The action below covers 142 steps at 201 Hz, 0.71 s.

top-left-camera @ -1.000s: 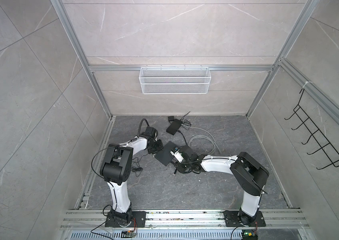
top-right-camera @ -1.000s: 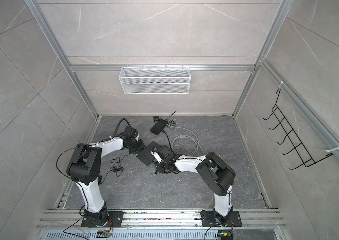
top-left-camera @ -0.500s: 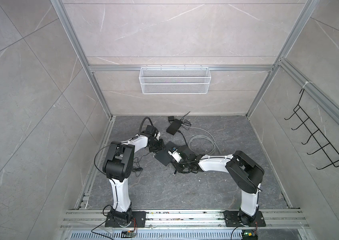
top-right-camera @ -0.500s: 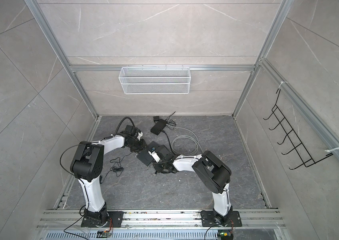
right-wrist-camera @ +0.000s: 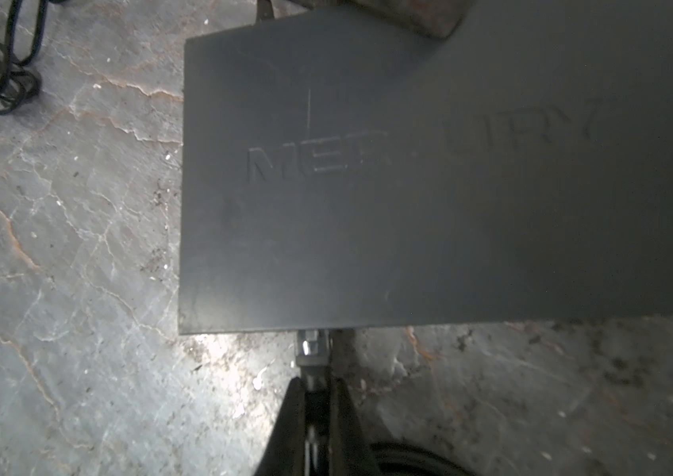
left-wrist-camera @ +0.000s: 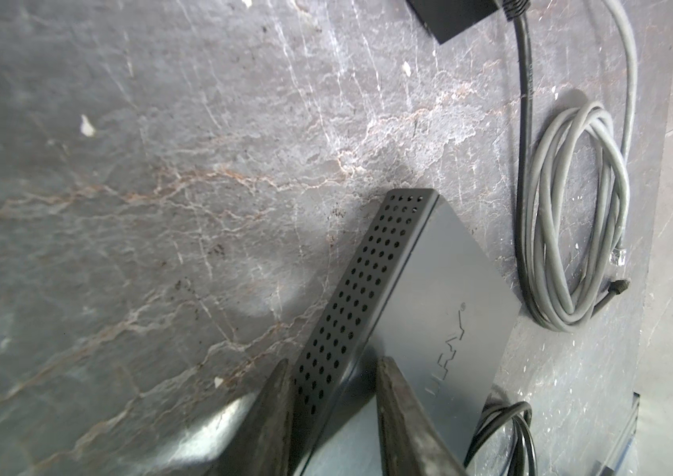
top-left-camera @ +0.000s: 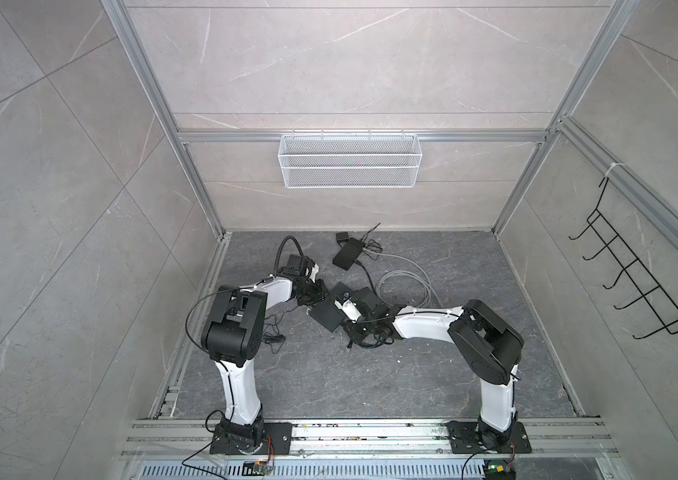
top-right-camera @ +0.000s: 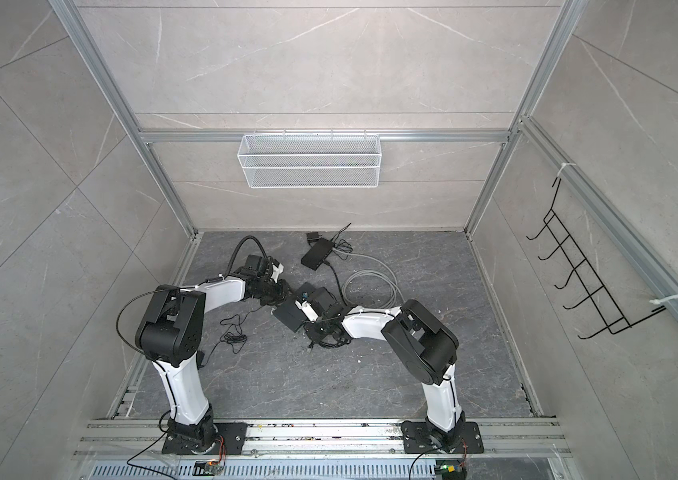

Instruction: Insert the plug into the switch port

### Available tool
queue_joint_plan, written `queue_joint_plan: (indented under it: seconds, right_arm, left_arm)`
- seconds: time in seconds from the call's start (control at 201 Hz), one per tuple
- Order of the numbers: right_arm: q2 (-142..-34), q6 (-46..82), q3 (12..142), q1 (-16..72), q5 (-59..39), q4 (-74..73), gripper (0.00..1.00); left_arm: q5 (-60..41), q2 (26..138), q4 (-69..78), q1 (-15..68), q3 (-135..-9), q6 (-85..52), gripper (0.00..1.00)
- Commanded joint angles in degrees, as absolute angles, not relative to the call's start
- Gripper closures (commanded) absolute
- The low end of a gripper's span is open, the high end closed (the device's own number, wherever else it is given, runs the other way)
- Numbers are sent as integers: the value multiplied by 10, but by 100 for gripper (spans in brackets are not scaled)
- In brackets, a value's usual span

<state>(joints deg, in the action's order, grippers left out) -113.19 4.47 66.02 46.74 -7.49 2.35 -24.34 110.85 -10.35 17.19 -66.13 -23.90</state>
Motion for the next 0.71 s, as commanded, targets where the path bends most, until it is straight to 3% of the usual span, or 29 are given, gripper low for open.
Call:
queue_joint_plan:
  seconds: [0.0, 0.309, 0.702]
  right_arm:
    - [-1181, 69, 717, 465, -47, -14, 100]
    - [-1252, 98, 877, 463, -42, 47, 100]
    - [-1224, 108, 864, 461, -81, -140, 100]
  left_arm:
    - [-339, 1131, -234, 253, -599, -287, 66]
    - [-349, 1140, -204, 268, -542, -305, 68]
    - [-354, 1139, -169, 280, -497, -329, 69]
